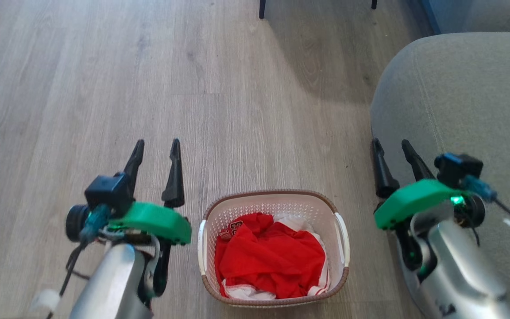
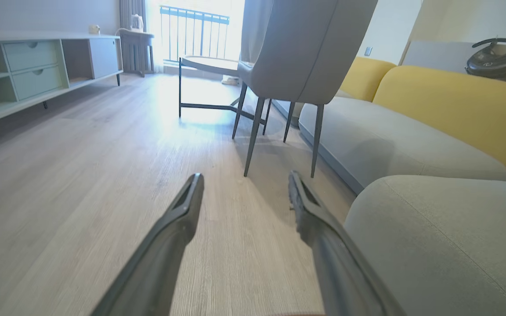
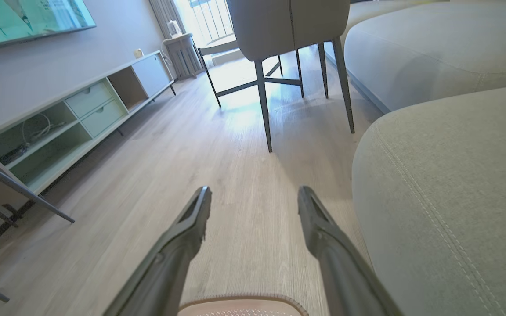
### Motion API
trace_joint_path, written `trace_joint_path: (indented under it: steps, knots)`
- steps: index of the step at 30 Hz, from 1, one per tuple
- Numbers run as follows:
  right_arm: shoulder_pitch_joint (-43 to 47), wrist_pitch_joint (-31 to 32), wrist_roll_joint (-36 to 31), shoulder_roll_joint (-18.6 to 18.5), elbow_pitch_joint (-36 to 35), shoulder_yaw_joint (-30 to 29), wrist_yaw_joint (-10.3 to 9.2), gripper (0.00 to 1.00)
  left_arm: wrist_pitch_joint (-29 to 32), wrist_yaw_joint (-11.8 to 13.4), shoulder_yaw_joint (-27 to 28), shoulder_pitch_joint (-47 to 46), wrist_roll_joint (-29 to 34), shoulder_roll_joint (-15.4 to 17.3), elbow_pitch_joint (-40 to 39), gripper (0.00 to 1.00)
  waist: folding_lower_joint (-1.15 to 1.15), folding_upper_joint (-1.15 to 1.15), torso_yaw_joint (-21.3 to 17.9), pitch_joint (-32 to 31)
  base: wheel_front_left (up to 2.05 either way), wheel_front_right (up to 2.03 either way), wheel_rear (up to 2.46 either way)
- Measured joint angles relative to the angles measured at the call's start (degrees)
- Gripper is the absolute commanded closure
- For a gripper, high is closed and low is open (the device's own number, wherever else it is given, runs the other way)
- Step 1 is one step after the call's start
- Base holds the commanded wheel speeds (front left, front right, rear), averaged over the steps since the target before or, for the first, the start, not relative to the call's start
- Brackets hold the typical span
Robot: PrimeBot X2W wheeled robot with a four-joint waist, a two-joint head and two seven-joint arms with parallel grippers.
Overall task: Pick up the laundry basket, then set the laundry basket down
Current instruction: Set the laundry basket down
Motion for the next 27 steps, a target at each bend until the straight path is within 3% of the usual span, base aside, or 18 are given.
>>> trace_joint_path:
  steps: [6,11,18,27]
  knots:
    - [7.9,0.0,-11.9,3.9,-15.1,-7.5,0.0,0.0,-0.2,-2.6,7.0,6.1,7.3,-2.7,-9.6,0.0,0.0,0.0,0.6,-0.6,0.0,0.0,0.0]
    - [13.0,-0.1,-18.9,4.5,-24.3,-9.6,0.0,0.0,-0.2,-3.2,7.8,10.9,8.8,-3.0,-12.9,0.0,0.0,0.0,0.7,-1.3,0.0,0.0,0.0]
    - [20.8,-0.1,-22.7,5.1,-27.5,-11.4,0.0,0.0,-0.2,-1.4,5.5,14.4,14.1,-3.0,-14.3,0.0,0.0,0.0,1.0,-1.7,0.0,0.0,0.0]
    - [23.4,-0.1,-22.3,5.2,-27.5,-11.6,0.0,0.0,-0.2,-0.7,4.4,16.1,14.1,-3.0,-13.3,0.0,0.0,0.0,0.4,-1.8,0.0,0.0,0.0]
